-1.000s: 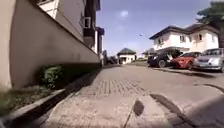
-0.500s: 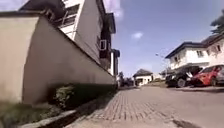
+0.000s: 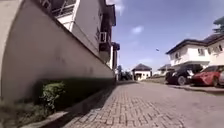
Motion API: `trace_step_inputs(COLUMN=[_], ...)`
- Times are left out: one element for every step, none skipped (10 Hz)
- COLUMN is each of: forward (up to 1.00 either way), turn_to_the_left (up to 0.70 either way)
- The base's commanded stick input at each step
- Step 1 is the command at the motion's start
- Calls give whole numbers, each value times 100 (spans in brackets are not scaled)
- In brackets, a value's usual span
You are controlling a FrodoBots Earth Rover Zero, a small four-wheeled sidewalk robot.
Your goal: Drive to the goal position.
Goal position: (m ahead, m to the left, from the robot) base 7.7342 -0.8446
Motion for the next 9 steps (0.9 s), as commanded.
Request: trace_step_inputs(forward=[70, 70, 70, 70, 70, 70, 70, 70, 70], turn_to_the_left=[0, 0, 0, 0, 0, 0, 0, 0, 0])
